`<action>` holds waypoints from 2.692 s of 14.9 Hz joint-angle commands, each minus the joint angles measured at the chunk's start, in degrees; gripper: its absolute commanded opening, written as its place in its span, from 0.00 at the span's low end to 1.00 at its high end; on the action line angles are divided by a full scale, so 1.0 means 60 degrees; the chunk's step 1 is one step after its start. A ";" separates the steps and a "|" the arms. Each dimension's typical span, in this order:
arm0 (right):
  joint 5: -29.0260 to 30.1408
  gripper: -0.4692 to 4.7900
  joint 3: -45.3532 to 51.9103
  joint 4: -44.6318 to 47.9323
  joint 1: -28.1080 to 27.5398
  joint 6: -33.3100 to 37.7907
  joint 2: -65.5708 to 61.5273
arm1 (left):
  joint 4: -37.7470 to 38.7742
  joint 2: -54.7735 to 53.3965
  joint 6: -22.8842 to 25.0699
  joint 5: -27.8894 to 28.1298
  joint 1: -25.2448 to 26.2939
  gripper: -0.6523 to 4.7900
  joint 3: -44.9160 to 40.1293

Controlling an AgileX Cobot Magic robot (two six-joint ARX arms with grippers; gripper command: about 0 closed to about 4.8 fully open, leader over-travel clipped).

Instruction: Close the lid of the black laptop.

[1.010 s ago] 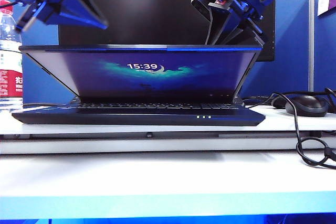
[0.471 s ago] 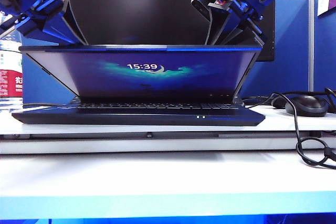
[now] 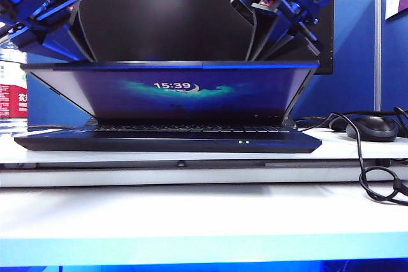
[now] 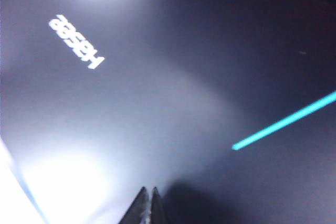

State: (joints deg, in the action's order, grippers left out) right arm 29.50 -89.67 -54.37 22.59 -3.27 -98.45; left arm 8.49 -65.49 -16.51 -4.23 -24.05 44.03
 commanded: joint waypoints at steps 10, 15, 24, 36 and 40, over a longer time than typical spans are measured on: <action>-0.0656 0.09 0.0761 -0.0106 0.0277 0.0022 -0.0018 | 0.1005 -0.0255 0.0255 0.0525 0.0011 0.11 0.0000; -0.0652 0.09 0.0896 -0.0018 0.0281 0.0040 -0.0018 | 0.1071 -0.0412 0.0255 0.0521 0.0011 0.11 0.0004; 0.0353 0.09 0.0892 0.1610 0.0302 0.0033 0.1555 | -0.0146 0.1166 0.0182 -0.0619 0.0011 0.11 0.0011; -0.1650 0.09 0.1319 0.3978 0.0306 0.0051 0.6510 | 0.2750 0.9220 0.1155 0.1996 0.0022 0.11 -0.0004; -0.1749 0.09 0.4258 0.6612 0.0306 0.1118 0.8338 | 0.3679 0.9850 0.1144 0.2495 0.0022 0.11 -0.0091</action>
State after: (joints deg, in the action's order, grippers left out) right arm 19.49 -66.06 -19.64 24.32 1.83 -50.04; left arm 30.28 -6.37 -9.74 10.59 -24.05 43.72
